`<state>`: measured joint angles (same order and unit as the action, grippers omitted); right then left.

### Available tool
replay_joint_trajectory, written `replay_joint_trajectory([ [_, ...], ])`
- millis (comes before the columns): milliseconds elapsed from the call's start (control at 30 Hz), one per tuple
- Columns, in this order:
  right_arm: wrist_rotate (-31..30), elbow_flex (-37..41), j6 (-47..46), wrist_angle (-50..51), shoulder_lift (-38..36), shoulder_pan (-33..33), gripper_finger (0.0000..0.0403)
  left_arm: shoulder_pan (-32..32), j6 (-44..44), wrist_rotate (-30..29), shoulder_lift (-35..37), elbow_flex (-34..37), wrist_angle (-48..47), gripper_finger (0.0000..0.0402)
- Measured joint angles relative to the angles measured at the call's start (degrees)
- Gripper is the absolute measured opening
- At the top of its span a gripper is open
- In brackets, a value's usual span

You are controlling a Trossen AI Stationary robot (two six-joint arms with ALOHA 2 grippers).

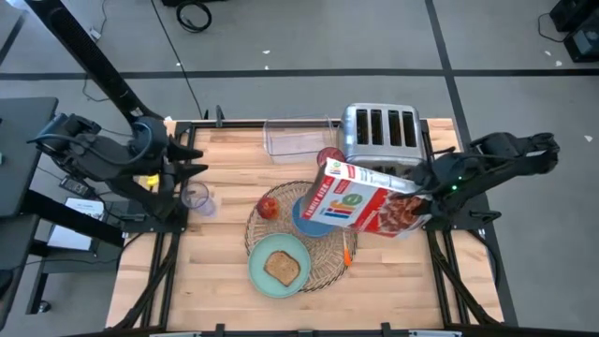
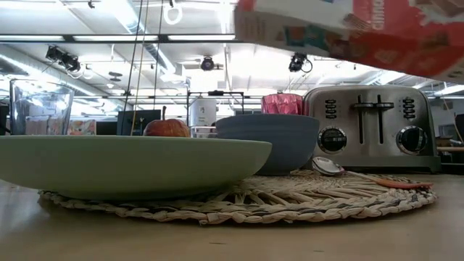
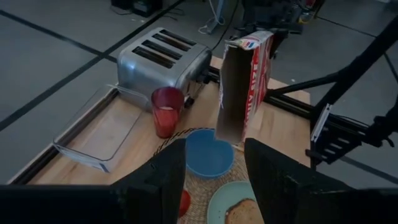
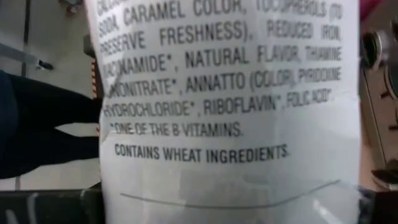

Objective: Arrange a breakfast setting
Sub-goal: Pour the cereal on the blue bowl from the white cereal box

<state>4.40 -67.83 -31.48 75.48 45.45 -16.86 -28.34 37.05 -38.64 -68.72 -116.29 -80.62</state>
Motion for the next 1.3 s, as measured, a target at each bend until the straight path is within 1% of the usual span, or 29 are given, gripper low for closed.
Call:
replay_joint_trajectory([
  [267, 1.77, 0.96, -0.3, 7.24, -3.86, 0.0, 0.0228, 0.0, 1.3, -0.68, -2.44, 0.02, 1.99, 0.0171],
  [533, 3.3, 7.31, -3.49, 6.8, -4.96, 0.0, 0.0228, 0.69, 1.25, -2.6, -4.7, 0.02, 2.84, 0.0171],
  [767, 5.3, 7.99, -8.18, 5.03, -2.96, 0.0, 0.0228, 2.43, -0.39, -2.71, -7.29, 0.02, 2.83, 0.0171],
  [933, 9.52, 7.85, -12.94, 2.31, -0.91, 0.0, 0.0228, 4.38, -0.89, -2.8, -8.97, 0.02, 2.63, 0.0171],
  [1067, 13.11, 7.85, -19.22, -0.74, 0.77, 0.0, 0.0228, 5.43, -3.24, -2.84, -10.27, 0.02, 2.3, 0.0171],
  [1167, 13.77, 7.85, -23.73, -1.79, 1.18, 0.0, 0.0228, 5.4, -5.03, -2.62, -10.82, 0.02, 1.81, 0.0171],
  [1300, 13.77, 7.85, -29.4, -1.4, 0.99, 0.07, 0.0228, 5.4, -5.19, -2.48, -10.89, 0.02, 0.49, 0.0171],
])
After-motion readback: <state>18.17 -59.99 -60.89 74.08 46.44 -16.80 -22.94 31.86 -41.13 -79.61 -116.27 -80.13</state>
